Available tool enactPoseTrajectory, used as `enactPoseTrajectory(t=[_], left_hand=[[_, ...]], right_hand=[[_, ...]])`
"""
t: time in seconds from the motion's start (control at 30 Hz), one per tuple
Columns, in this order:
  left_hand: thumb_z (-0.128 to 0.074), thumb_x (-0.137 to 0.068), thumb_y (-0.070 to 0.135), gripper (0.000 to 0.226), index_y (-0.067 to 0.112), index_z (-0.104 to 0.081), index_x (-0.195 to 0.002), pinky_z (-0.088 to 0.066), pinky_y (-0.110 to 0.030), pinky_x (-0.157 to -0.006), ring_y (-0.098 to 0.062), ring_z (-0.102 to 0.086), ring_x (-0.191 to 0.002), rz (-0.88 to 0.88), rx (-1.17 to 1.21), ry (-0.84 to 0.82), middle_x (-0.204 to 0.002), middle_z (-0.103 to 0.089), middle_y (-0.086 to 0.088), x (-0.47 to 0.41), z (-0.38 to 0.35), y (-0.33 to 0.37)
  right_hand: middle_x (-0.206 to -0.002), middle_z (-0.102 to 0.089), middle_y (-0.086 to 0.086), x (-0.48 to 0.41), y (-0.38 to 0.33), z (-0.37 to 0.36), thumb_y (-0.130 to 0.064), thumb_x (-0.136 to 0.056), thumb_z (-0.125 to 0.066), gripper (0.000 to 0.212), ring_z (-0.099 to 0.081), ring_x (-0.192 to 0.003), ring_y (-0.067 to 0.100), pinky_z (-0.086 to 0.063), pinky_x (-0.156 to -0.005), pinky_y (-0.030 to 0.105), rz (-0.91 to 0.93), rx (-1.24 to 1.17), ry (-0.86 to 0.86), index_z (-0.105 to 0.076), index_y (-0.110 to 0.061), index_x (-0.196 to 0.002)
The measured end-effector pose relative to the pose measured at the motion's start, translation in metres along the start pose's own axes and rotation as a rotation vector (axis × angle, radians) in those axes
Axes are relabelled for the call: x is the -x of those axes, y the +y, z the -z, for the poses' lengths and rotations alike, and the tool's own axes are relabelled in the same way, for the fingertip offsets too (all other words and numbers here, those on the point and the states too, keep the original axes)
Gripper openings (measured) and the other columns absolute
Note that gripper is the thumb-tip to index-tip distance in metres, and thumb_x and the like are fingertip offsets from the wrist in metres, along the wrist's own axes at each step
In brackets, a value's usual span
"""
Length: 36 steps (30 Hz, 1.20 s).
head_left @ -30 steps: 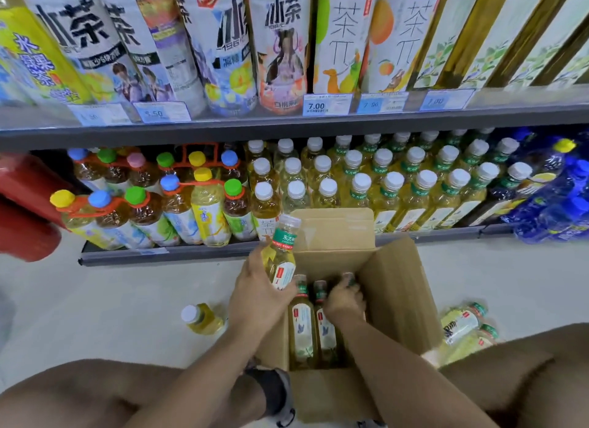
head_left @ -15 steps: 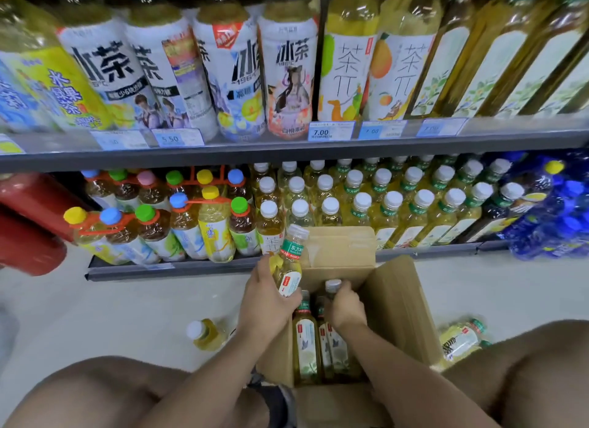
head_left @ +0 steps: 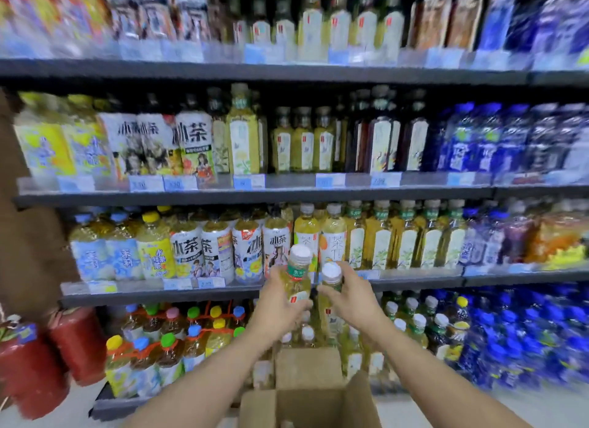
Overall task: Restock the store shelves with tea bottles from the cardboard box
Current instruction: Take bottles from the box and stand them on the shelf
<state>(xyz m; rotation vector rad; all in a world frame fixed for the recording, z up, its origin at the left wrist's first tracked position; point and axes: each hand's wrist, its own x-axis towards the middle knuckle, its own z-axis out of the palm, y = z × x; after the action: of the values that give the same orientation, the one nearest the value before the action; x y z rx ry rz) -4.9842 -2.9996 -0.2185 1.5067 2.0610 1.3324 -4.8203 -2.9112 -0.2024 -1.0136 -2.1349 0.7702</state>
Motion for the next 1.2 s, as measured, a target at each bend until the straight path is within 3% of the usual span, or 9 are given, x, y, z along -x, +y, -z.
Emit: enactPoseTrajectory(t=[0.07, 0.13, 0.3, 0.4, 0.5, 0.73, 0.93, 1.07, 1.2], left_hand=[[-0.084, -0.078, 0.028, 0.069, 0.024, -0.039, -0.129, -0.039, -0.004, -0.073, -0.002, -0.059, -0.100, -0.093, 0.004, 0.015, -0.111, -0.060, 0.016, -0.023, 0.019, 0.041], [-0.084, -0.079, 0.026, 0.063, 0.027, -0.038, -0.123, -0.038, -0.002, -0.072, 0.001, -0.057, -0.094, -0.169, 0.006, 0.052, -0.107, -0.058, 0.017, -0.046, 0.038, 0.077], [-0.081, -0.080, 0.029, 0.064, 0.030, -0.039, -0.128, -0.049, -0.025, -0.088, -0.010, -0.060, -0.109, -0.306, 0.015, 0.151, -0.120, -0.061, 0.007, -0.115, 0.077, 0.142], [-0.084, -0.078, 0.027, 0.068, 0.027, -0.041, -0.129, -0.046, -0.024, -0.087, -0.007, -0.058, -0.107, -0.357, 0.006, 0.182, -0.120, -0.059, 0.010, -0.157, 0.094, 0.170], [-0.087, -0.074, 0.025, 0.072, 0.026, -0.043, -0.131, -0.042, -0.023, -0.087, -0.006, -0.056, -0.106, -0.351, -0.036, 0.200, -0.121, -0.058, 0.011, -0.196, 0.099, 0.178], [-0.089, -0.073, 0.029, 0.069, 0.023, -0.041, -0.122, -0.050, -0.033, -0.088, -0.015, -0.060, -0.105, -0.271, -0.026, 0.195, -0.115, -0.062, 0.004, -0.277, 0.097, 0.174], [-0.085, -0.071, 0.030, 0.025, 0.021, -0.071, -0.089, -0.056, -0.048, -0.091, -0.020, -0.071, -0.086, -0.144, -0.064, -0.124, -0.087, -0.075, 0.001, -0.337, 0.091, 0.139], [-0.086, -0.072, 0.034, 0.044, 0.022, -0.066, -0.110, -0.056, -0.043, -0.093, -0.018, -0.069, -0.095, -0.085, -0.072, -0.107, -0.101, -0.074, 0.001, -0.362, 0.085, 0.125], [-0.080, -0.075, 0.042, 0.069, 0.025, -0.048, -0.133, -0.055, -0.038, -0.093, -0.020, -0.066, -0.107, -0.061, -0.154, -0.001, -0.119, -0.068, -0.001, -0.360, 0.070, 0.117]], right_hand=[[-0.103, -0.067, -0.009, -0.020, -0.037, 0.038, -0.044, -0.089, -0.068, 0.041, -0.064, -0.082, 0.008, -0.050, -0.067, 0.022, 0.089, -0.028, 0.051, -0.048, -0.031, -0.122], [-0.101, -0.064, -0.013, -0.038, -0.073, 0.073, -0.038, -0.088, -0.071, 0.040, -0.062, -0.091, 0.009, -0.047, -0.070, 0.021, 0.187, -0.043, 0.121, -0.052, -0.026, -0.121], [-0.095, -0.060, -0.023, -0.087, -0.138, 0.139, -0.034, -0.090, -0.070, 0.036, -0.058, -0.085, -0.003, -0.042, -0.065, 0.006, 0.345, -0.070, 0.242, -0.048, -0.030, -0.118], [-0.097, -0.058, -0.026, -0.126, -0.158, 0.160, -0.034, -0.089, -0.071, 0.039, -0.053, -0.087, -0.012, -0.039, -0.067, 0.006, 0.402, -0.068, 0.285, -0.047, -0.031, -0.119], [-0.102, -0.058, -0.020, -0.166, -0.164, 0.165, -0.034, -0.088, -0.071, 0.043, -0.053, -0.090, -0.004, -0.040, -0.070, 0.017, 0.378, -0.064, 0.266, -0.047, -0.032, -0.123], [-0.097, -0.058, -0.012, -0.255, -0.148, 0.142, -0.027, -0.090, -0.070, 0.035, -0.056, -0.092, 0.009, -0.039, -0.069, 0.022, 0.260, -0.089, 0.284, -0.051, -0.021, -0.119], [-0.118, -0.064, 0.012, -0.326, -0.141, 0.124, -0.033, -0.093, -0.066, 0.048, -0.061, -0.101, 0.024, -0.039, -0.074, 0.024, 0.055, -0.051, 0.255, -0.052, -0.005, -0.129], [-0.126, -0.063, 0.015, -0.345, -0.124, 0.113, -0.035, -0.091, -0.067, 0.059, -0.061, -0.112, 0.031, -0.040, -0.078, 0.024, 0.023, -0.063, 0.263, -0.044, -0.010, -0.139], [-0.119, -0.064, 0.013, -0.336, -0.097, 0.097, -0.032, -0.088, -0.071, 0.062, -0.060, -0.090, 0.020, -0.047, -0.073, 0.026, -0.074, -0.023, 0.227, -0.043, -0.011, -0.139]])
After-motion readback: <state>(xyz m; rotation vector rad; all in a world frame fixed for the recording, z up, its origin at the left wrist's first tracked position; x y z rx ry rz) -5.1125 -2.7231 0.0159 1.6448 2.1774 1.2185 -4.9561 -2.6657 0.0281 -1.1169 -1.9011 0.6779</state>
